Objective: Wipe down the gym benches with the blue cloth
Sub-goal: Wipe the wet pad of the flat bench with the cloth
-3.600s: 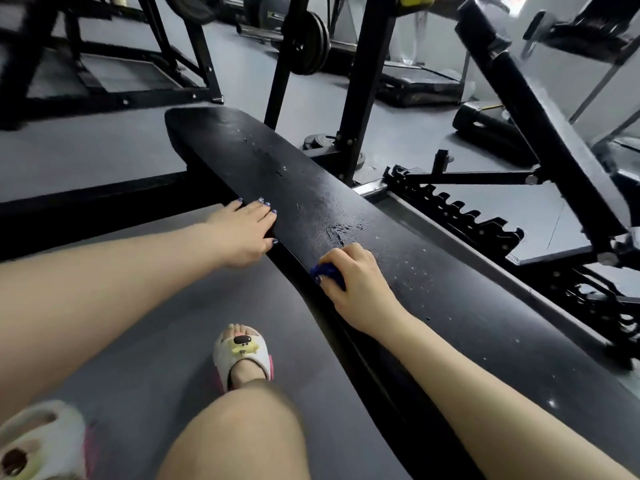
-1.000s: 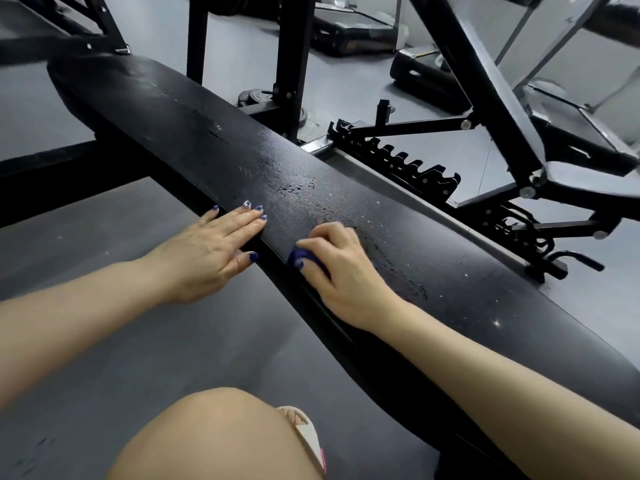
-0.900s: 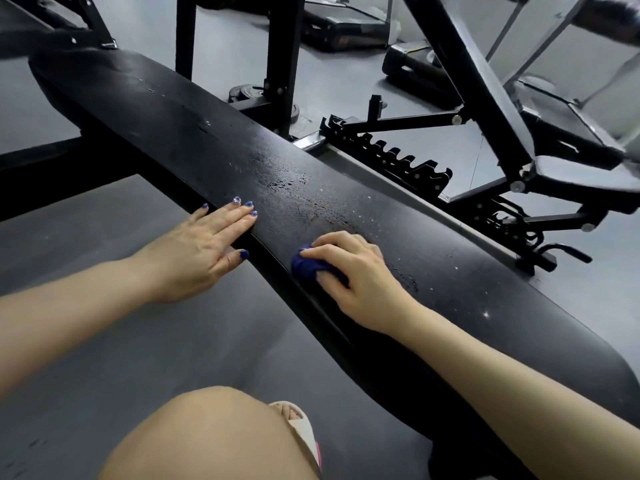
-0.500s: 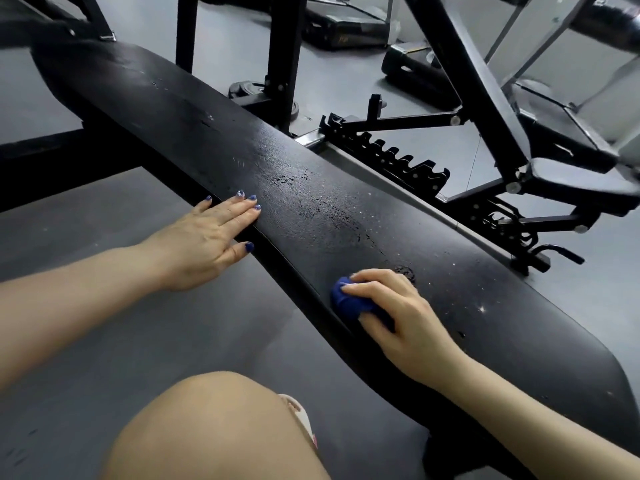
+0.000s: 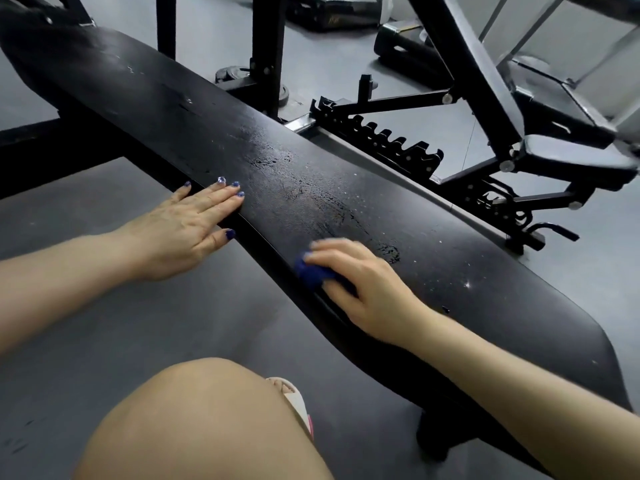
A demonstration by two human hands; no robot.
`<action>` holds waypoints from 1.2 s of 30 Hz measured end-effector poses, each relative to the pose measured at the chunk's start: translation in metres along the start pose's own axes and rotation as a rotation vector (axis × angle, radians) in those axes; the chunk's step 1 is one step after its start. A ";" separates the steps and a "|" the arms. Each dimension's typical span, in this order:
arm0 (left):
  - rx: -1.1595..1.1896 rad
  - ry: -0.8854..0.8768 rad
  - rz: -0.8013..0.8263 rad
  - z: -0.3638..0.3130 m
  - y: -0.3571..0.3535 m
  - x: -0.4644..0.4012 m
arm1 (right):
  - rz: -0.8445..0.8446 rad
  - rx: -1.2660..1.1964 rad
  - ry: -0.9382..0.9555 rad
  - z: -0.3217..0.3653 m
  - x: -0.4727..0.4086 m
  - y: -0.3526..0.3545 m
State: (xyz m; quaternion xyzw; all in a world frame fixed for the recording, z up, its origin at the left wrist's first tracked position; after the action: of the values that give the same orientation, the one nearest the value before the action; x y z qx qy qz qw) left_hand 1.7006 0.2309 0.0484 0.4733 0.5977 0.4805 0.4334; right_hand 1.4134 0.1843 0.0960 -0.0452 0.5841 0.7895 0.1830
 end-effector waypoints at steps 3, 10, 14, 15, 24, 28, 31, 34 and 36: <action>0.012 -0.009 -0.029 -0.006 0.000 0.002 | 0.009 -0.004 -0.049 0.019 0.085 0.024; 0.052 -0.122 -0.030 -0.056 -0.007 0.013 | 0.030 0.015 -0.029 0.002 0.069 0.024; 0.054 -0.126 -0.029 -0.052 -0.006 0.014 | -0.040 0.045 -0.109 -0.037 -0.028 0.001; 0.053 -0.123 -0.024 -0.053 -0.006 0.015 | -0.037 0.057 -0.120 -0.041 -0.044 -0.003; 0.004 0.060 0.029 -0.076 0.000 0.022 | -0.119 0.060 -0.163 -0.053 0.054 0.032; -0.036 0.204 0.064 -0.106 -0.001 0.035 | -0.045 0.011 -0.176 -0.020 0.077 0.030; -0.118 0.141 0.083 -0.143 0.001 0.057 | -0.026 0.047 -0.148 -0.004 0.109 0.036; -0.183 0.108 0.165 -0.175 0.004 0.075 | -0.006 0.109 -0.149 -0.002 0.134 0.042; -0.225 0.123 0.201 -0.185 0.011 0.081 | 0.016 0.139 -0.140 -0.001 0.139 0.042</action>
State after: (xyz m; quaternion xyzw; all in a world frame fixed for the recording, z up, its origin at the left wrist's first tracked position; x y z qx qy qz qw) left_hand 1.5083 0.2810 0.0839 0.4489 0.5150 0.6136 0.3960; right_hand 1.2704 0.2061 0.0943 0.0276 0.6235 0.7499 0.2196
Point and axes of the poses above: each hand's wrist, its own x-axis away from the middle knuckle, its own y-axis out of the back of the hand, z = x × y, the point moved 2 cm from there along -x, towards the middle knuckle, and after that the axes turned 15 degrees about y, right-handed, at the moved point
